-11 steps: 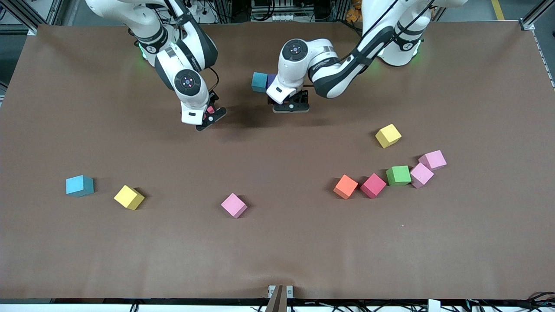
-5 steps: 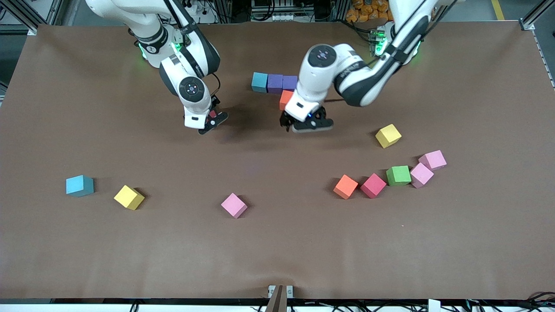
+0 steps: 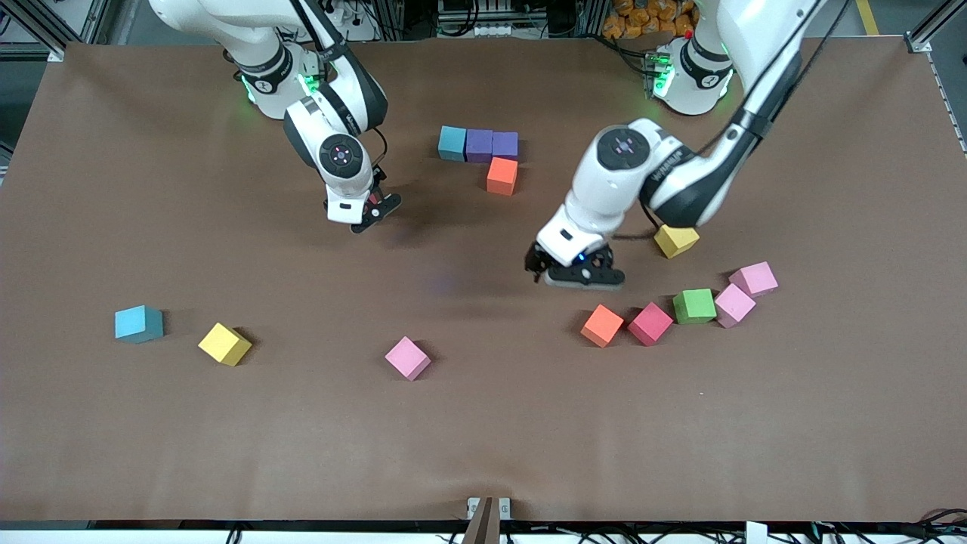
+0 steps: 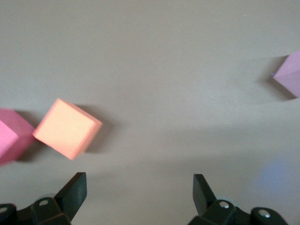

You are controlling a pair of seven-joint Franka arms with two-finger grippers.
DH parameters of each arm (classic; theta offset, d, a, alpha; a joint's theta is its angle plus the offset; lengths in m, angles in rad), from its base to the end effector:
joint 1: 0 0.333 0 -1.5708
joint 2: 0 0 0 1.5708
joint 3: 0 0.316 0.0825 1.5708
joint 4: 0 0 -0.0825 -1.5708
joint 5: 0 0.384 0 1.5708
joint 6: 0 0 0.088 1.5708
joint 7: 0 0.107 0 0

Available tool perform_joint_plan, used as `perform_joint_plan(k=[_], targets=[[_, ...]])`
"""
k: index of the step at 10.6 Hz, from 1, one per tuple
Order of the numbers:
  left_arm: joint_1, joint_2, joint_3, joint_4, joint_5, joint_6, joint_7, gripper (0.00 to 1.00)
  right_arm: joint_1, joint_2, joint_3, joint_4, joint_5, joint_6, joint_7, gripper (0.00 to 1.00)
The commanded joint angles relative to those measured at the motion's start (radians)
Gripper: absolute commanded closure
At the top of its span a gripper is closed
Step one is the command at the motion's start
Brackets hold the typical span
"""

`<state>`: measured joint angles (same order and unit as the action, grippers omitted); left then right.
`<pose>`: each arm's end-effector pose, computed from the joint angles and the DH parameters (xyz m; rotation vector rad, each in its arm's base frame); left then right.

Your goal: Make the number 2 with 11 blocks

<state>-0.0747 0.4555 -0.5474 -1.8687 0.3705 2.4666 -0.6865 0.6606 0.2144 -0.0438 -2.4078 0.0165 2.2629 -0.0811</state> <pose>0.5467 -0.3582 0.3236 3.0108 -0.1954 0.3059 0.3712 0.2628 0.2008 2.8285 1.0075 -0.5260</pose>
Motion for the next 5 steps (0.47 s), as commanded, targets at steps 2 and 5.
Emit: perform_joint_plan(k=[2,5], targets=[[-0.004,0.061,0.082,0.056,-0.043,-0.029,0.351,0.0,0.008,0.005,0.004,-0.004,0.013,0.0,0.076,0.0],[-0.007,0.097,0.13,0.057,-0.105,-0.029,0.635,0.0,0.008,0.025,0.004,-0.004,0.057,0.001,0.092,0.05]])
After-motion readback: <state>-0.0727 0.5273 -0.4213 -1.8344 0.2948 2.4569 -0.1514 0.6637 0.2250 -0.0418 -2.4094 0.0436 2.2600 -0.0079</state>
